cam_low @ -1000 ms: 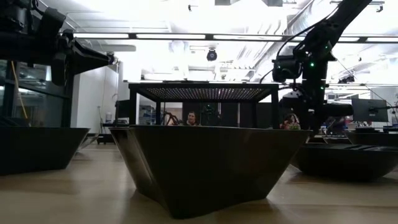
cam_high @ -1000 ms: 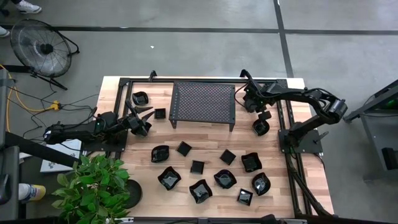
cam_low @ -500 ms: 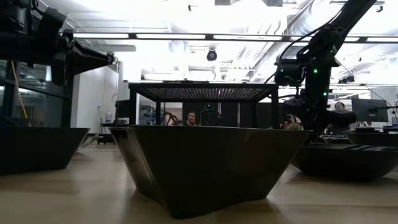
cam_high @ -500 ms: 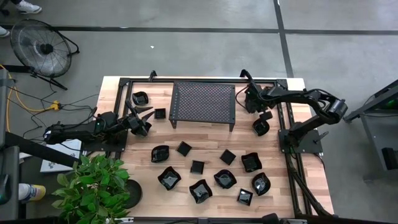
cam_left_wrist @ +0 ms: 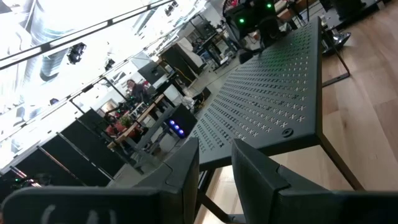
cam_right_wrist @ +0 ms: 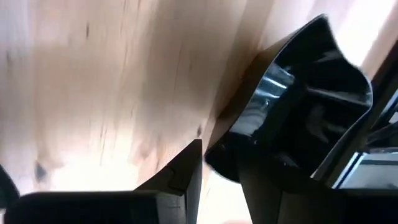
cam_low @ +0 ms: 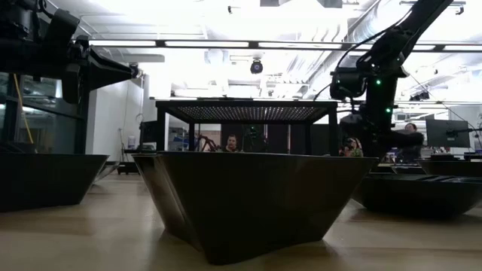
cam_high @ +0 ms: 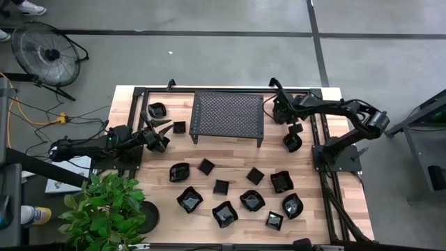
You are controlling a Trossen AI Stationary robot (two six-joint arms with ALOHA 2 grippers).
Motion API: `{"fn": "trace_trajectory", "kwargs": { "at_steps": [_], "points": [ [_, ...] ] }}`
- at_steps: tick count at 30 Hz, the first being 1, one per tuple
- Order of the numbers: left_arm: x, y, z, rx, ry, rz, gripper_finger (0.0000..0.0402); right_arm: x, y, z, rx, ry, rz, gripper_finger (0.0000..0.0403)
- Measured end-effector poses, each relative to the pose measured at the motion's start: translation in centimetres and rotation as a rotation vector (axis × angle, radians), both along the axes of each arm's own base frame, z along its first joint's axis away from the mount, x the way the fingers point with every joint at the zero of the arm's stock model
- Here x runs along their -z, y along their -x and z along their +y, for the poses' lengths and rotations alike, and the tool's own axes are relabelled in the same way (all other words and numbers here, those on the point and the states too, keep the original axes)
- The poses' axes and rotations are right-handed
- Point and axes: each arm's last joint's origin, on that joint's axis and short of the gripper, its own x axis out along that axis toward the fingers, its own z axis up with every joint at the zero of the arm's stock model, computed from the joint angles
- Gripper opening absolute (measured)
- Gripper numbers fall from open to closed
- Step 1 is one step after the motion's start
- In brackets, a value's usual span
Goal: Pick & Place Mini shaped plates
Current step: Put the distorted square plate on the shelf
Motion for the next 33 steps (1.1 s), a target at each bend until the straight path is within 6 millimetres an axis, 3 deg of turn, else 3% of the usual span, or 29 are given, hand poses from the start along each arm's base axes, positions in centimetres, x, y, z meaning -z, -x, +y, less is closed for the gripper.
{"fn": "trace_trajectory", "kwargs": {
  "at_steps": [9,24,33],
  "points": [
    [0.00,0.00,0.00,0.000,0.000,0.000,0.0092,-0.80,-0.74,-0.18,0.105,-0.087,-0.153,0.0094],
    [0.00,0.00,0.00,0.000,0.000,0.000,0.0092,-0.81,-0.69,-0.20,0.289,-0.086,-0.207,0.0091],
    [0.00,0.00,0.00,0.000,0.000,0.000,0.0092,-0.80,-0.58,-0.21,0.298,-0.067,-0.187,0.0006]
  ]
}}
